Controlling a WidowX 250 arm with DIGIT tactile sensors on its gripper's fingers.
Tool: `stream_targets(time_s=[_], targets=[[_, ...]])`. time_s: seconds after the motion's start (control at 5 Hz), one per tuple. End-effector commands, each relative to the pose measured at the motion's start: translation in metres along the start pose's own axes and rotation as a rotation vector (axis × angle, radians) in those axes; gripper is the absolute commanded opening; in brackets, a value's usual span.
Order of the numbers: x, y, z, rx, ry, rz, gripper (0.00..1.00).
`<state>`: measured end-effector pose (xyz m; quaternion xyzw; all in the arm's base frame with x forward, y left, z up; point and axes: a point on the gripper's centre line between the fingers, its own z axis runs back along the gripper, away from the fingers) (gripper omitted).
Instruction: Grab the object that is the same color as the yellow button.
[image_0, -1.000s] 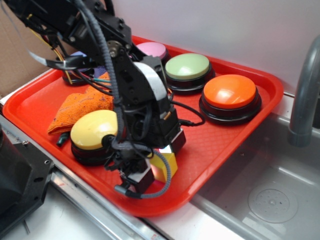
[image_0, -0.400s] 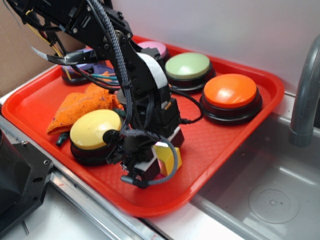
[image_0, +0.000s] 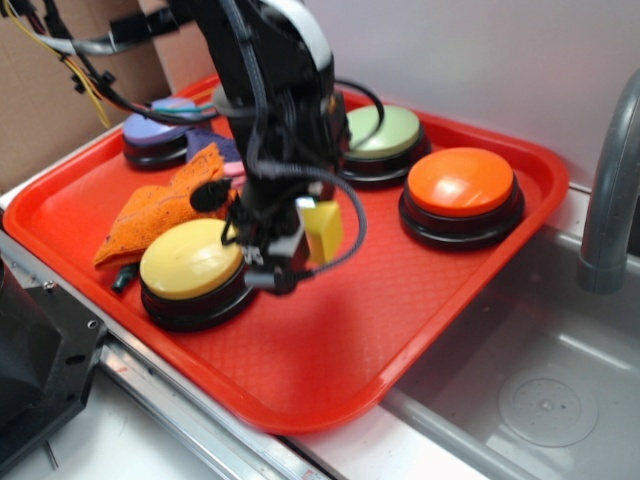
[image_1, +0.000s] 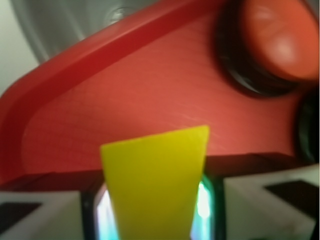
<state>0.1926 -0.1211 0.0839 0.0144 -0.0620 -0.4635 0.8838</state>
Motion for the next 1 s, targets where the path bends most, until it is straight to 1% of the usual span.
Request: stream_targets(time_s=[0.0, 0.2, 0.4, 0.6, 0.8], targets=[[-0.027, 0.022, 0.069, 0.117, 0.097, 0.343, 0.00], [-0.048, 0.032, 0.082, 0.126, 0.138, 0.528, 0.00], [-0.073, 0.039, 0.093, 0.124, 0.146, 0.685, 0.00], [-0.089, 0.042, 0.096, 0.119, 0.121, 0.779, 0.00], [-0.103, 0.037, 0.105, 0.166, 0.137, 0.844, 0.00]])
